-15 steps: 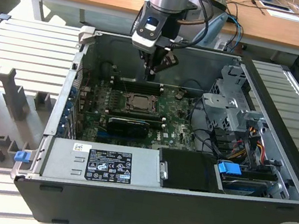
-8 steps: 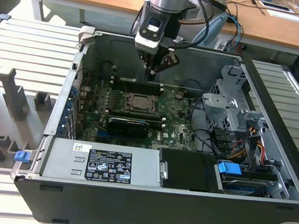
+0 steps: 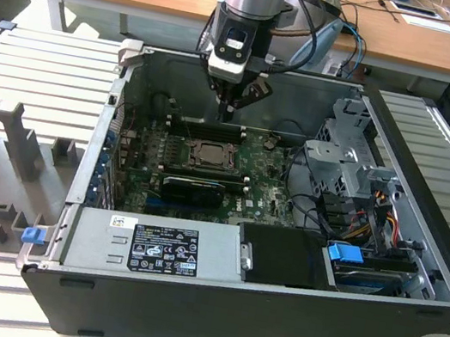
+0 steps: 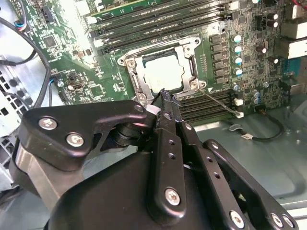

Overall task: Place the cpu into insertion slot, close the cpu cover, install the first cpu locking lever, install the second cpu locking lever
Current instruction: 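Install the first cpu locking lever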

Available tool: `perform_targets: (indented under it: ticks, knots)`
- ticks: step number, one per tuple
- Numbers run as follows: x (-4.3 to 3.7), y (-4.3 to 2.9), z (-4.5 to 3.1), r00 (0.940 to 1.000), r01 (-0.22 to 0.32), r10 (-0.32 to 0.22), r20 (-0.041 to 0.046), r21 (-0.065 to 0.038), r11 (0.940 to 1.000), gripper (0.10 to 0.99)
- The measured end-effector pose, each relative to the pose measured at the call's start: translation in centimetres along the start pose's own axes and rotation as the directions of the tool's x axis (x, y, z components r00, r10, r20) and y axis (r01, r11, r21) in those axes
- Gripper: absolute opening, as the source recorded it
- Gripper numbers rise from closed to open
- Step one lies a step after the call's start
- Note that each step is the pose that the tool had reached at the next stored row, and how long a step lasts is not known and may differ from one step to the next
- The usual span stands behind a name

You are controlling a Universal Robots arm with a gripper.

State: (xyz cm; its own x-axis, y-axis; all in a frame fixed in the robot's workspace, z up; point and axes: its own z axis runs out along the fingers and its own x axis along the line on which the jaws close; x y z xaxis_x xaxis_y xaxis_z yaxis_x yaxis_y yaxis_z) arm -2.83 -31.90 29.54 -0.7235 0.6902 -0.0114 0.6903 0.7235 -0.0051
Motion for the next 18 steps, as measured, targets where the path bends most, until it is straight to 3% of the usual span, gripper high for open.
perform_targets:
  ticks: [8,16,18]
  knots:
    - [0.0,0.0,0.0,0.9938,0.112,-0.112,0.0017,-0.002,0.9938,0.106]
    - [0.0,0.0,0.0,0.9636,0.267,-0.267,0.0094,-0.008,0.9636,0.106]
    - [0.0,0.0,0.0,0.9526,0.304,-0.304,0.0116,-0.009,0.9526,0.106]
